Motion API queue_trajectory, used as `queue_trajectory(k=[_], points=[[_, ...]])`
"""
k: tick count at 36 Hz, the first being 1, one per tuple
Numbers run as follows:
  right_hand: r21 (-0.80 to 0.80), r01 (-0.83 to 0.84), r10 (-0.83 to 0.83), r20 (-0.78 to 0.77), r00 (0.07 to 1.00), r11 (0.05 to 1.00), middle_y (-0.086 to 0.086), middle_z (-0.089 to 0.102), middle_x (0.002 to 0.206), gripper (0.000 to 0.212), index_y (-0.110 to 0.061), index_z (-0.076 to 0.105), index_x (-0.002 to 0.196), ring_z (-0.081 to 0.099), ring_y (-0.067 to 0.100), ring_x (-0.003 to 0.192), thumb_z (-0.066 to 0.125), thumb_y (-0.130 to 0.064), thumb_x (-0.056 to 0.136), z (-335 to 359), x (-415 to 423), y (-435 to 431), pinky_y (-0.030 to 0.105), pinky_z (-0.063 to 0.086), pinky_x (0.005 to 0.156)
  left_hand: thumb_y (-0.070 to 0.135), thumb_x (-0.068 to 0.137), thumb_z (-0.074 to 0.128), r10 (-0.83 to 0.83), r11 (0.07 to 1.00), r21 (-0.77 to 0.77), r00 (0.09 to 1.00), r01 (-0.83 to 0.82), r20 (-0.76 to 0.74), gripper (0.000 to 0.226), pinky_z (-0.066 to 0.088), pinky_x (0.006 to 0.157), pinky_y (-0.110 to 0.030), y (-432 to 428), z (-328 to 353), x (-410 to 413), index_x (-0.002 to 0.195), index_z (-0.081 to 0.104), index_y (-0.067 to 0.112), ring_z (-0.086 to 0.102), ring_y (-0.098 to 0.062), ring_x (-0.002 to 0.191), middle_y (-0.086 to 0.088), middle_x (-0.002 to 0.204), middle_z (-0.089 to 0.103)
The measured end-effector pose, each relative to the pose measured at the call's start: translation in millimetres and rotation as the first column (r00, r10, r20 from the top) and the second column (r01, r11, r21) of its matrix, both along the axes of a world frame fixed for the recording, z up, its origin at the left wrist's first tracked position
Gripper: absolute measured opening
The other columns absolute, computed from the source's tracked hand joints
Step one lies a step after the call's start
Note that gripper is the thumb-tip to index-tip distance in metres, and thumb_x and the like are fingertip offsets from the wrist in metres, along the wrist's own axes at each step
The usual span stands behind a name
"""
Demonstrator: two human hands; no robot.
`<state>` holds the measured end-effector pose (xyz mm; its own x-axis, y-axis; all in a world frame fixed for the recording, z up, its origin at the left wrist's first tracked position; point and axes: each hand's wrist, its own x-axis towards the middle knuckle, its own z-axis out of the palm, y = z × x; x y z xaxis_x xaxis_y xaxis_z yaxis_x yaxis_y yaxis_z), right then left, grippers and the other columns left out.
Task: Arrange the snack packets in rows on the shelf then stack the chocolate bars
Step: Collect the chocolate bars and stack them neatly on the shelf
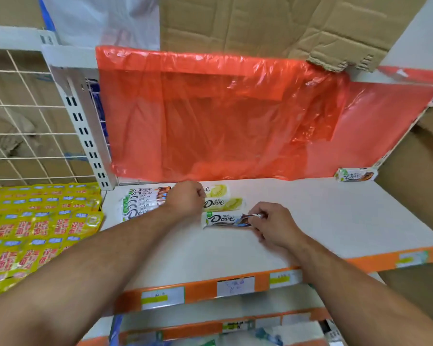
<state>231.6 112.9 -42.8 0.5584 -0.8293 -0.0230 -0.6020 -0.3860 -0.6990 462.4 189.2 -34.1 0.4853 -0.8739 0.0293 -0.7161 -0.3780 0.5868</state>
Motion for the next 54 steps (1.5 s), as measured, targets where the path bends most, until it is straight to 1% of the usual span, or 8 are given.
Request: queue_trajectory(k=[9, 13, 22, 33, 41, 47, 51, 54], points=[[0.009, 0.077, -0.077, 0.023, 0.997, 0.997, -0.006, 0.062, 0.052, 0.017, -0.021, 0.069, 0.074, 0.057, 0.012, 0.048, 0.068, -0.010, 0.087, -5, 31, 0, 0.031, 0.052, 0.064, 0.011, 0.077, 0.053, -0.102, 0.994, 0.047, 0.988, 0.097, 0.117, 0.016, 0.040, 0.065, -0.026, -14, -5, 28, 0.070, 0.061, 0.022, 0.063, -0.024, 0.081, 0.004, 0.080, 0.067], [0.031, 0.094, -0.094, 0.025, 0.995, 0.995, -0.010, 0.060, 0.051, 0.018, -0.022, 0.069, 0.073, 0.055, 0.010, 0.049, 0.069, -0.010, 0.086, -7, 36, -4, 0.030, 0.051, 0.063, 0.011, 0.075, 0.054, -0.137, 0.989, 0.080, 0.966, 0.122, 0.219, 0.018, 0.040, 0.065, -0.026, -18, -4, 30, 0.082, 0.068, 0.018, 0.063, -0.024, 0.081, 0.001, 0.082, 0.070], [0.030, 0.041, -0.042, 0.028, 0.999, 0.999, -0.003, 0.060, 0.058, 0.025, -0.028, 0.065, 0.070, 0.055, 0.017, 0.055, 0.069, -0.011, 0.088, -4, 48, -20, 0.030, 0.050, 0.064, 0.017, 0.076, 0.054, -0.177, 0.976, 0.192, 0.898, 0.107, 0.403, 0.021, 0.049, 0.083, -0.032, -25, -1, 44, 0.089, 0.069, 0.021, 0.065, -0.023, 0.087, 0.001, 0.091, 0.072], [0.056, 0.000, -0.001, 0.010, 1.000, 0.998, -0.007, 0.059, 0.057, 0.029, -0.030, 0.063, 0.067, 0.053, 0.017, 0.054, 0.069, -0.010, 0.088, -4, 51, -29, 0.027, 0.044, 0.060, 0.018, 0.078, 0.054, -0.194, 0.959, 0.272, 0.882, 0.079, 0.429, 0.016, 0.043, 0.077, -0.032, -29, 5, 47, 0.088, 0.067, 0.021, 0.059, -0.022, 0.078, 0.001, 0.085, 0.069], [0.073, -0.015, 0.015, 0.000, 1.000, 0.997, -0.001, 0.061, 0.062, 0.026, -0.030, 0.065, 0.069, 0.053, 0.019, 0.057, 0.070, -0.012, 0.087, -8, 51, -32, 0.028, 0.045, 0.061, 0.011, 0.074, 0.054, -0.228, 0.943, 0.323, 0.864, 0.080, 0.450, 0.013, 0.042, 0.077, -0.032, -30, 9, 44, 0.078, 0.060, 0.021, 0.055, -0.021, 0.069, 0.005, 0.065, 0.053], [0.062, -0.020, 0.021, -0.001, 1.000, 0.998, -0.006, 0.060, 0.059, 0.028, -0.030, 0.064, 0.067, 0.054, 0.018, 0.055, 0.069, -0.011, 0.088, -7, 51, -33, 0.027, 0.045, 0.060, 0.010, 0.076, 0.054, -0.220, 0.949, 0.307, 0.857, 0.077, 0.466, 0.012, 0.039, 0.072, -0.031, -26, 10, 45, 0.079, 0.055, 0.022, 0.052, -0.023, 0.068, -0.001, 0.081, 0.067], [0.068, -0.024, 0.023, 0.002, 1.000, 0.997, -0.008, 0.060, 0.057, 0.026, -0.027, 0.065, 0.069, 0.054, 0.018, 0.054, 0.069, -0.011, 0.089, -7, 52, -33, 0.028, 0.046, 0.061, 0.009, 0.076, 0.053, -0.216, 0.951, 0.300, 0.857, 0.075, 0.469, 0.011, 0.039, 0.072, -0.031, -25, 10, 44, 0.078, 0.053, 0.020, 0.052, -0.023, 0.068, 0.000, 0.073, 0.059], [0.067, -0.027, 0.027, 0.000, 1.000, 0.997, -0.007, 0.060, 0.059, 0.027, -0.029, 0.064, 0.069, 0.055, 0.019, 0.055, 0.069, -0.012, 0.089, -8, 53, -33, 0.027, 0.047, 0.061, 0.012, 0.076, 0.054, -0.215, 0.952, 0.297, 0.839, 0.068, 0.499, 0.010, 0.038, 0.073, -0.031, -23, 10, 43, 0.078, 0.052, 0.021, 0.051, -0.023, 0.069, -0.002, 0.080, 0.067]])
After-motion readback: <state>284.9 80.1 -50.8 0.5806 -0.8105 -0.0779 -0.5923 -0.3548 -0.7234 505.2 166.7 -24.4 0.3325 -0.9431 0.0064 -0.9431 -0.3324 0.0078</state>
